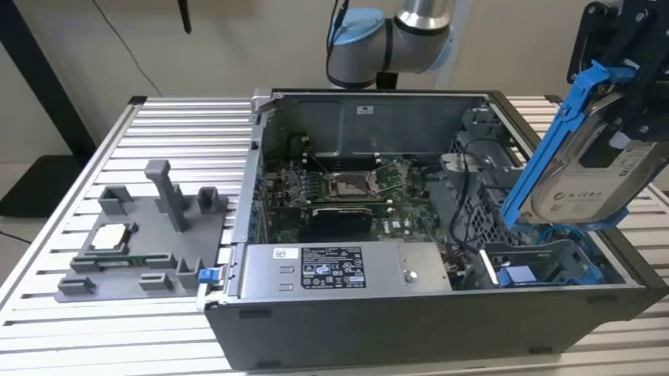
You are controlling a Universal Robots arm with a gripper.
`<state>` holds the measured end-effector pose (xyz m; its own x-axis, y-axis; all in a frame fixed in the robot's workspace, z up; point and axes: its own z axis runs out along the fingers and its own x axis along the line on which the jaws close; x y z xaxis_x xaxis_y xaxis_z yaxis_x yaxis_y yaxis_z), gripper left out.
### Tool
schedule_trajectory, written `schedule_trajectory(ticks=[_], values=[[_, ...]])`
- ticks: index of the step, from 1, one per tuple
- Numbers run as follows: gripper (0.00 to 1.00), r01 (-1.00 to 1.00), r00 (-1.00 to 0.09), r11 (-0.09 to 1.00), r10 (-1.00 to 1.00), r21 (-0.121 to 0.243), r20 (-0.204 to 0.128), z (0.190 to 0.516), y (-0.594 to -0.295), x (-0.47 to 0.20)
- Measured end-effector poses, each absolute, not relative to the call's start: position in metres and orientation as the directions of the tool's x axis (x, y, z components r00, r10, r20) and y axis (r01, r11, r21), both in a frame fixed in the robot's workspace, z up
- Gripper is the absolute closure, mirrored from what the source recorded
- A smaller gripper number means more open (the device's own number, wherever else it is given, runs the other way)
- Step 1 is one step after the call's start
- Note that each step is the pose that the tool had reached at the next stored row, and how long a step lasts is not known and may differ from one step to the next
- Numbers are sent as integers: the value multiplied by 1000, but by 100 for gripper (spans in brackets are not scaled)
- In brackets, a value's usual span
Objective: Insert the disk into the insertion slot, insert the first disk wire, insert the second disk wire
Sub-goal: 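Insert the disk into the insertion slot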
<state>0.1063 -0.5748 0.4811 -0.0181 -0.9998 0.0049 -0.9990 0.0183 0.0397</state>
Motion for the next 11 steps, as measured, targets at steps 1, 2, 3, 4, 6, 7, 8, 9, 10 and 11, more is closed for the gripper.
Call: schedule_trajectory(ticks=[1, 2, 3, 4, 6, 7, 8, 9, 10, 11], values=[[100, -999, -18, 18, -1000, 40, 5, 481, -575, 106], [100, -999, -18, 18, -1000, 40, 5, 480, -575, 106], [100, -999, -18, 18, -1000, 40, 5, 479, -575, 106], [100, -999, -18, 18, -1000, 40, 5, 479, -575, 106], [100, -999, -18, 18, -1000, 40, 6, 477, -575, 106], [100, -999, -18, 18, -1000, 40, 6, 476, -575, 106], [100, -999, -18, 18, -1000, 40, 6, 475, -575, 106], [100, -999, -18, 18, -1000, 40, 6, 474, -575, 106], [100, -999, -18, 18, -1000, 40, 6, 473, -575, 106], [100, -999, -18, 18, -1000, 40, 6, 472, -575, 106]])
